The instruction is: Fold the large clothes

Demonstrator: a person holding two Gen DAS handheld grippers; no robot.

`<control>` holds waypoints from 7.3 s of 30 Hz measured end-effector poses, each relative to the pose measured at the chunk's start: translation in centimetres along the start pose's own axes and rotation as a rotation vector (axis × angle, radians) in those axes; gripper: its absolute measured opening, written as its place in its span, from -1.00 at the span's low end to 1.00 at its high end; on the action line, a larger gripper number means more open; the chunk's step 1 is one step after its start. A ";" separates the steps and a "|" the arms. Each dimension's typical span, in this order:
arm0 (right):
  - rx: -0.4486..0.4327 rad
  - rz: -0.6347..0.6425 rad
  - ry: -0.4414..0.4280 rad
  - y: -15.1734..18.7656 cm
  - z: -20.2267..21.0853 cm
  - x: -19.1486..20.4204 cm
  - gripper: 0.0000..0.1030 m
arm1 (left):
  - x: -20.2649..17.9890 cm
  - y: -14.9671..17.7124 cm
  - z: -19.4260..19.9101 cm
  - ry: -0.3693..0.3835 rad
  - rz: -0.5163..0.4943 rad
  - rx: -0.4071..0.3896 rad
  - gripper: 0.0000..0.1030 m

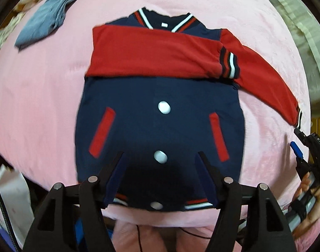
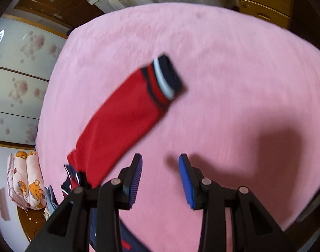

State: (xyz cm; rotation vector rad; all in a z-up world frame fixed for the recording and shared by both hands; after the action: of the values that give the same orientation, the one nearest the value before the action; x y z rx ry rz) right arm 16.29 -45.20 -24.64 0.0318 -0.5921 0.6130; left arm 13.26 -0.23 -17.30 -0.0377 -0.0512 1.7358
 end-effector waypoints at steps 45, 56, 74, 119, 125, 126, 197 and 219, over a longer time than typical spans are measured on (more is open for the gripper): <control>-0.114 0.752 -0.228 17.0 -2.1 31.7 -0.78 | 11.7 -11.2 -0.4 0.155 -0.027 -0.122 0.44; 0.143 0.826 -0.050 22.9 -10.7 27.2 -0.16 | 10.1 -15.5 -6.4 0.306 -0.058 -0.010 0.44; 0.117 0.941 0.109 14.7 -8.9 16.2 -0.15 | 4.6 -17.7 -12.3 0.409 0.159 0.001 -0.04; 0.197 0.798 -0.019 10.7 -9.6 14.7 -0.58 | 9.2 -16.4 -9.0 -0.030 0.135 -0.123 -0.46; 0.126 0.920 -0.136 12.2 -5.5 17.9 -0.59 | 8.0 -15.1 -5.6 0.181 0.093 -0.216 -0.47; 0.148 0.917 -0.184 12.7 -5.8 18.8 -0.63 | 6.8 -15.1 -5.5 0.202 0.079 -0.220 -0.49; 0.171 0.438 -0.003 22.1 2.0 -2.6 -0.21 | 19.0 9.3 -11.5 0.263 0.189 0.008 0.29; 0.276 0.541 -0.110 22.9 1.5 2.4 -0.79 | 16.6 8.5 -10.2 0.398 0.296 0.113 -0.80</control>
State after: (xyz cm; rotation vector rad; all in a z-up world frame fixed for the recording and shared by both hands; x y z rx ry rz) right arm 4.54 -25.34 -25.37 0.1693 -0.6219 1.2223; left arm 2.75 14.87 -27.84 -0.3197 0.3610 1.9930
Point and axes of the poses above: each gripper's, at about its wrist camera, not at the fingertips, and z roughly against the way its jaws point, x to its left, y to its underside, the point moved 5 cm from there along -z, roughly the way its jaws point, and after that the axes turned 3 degrees about -y, right-handed, at the moved point
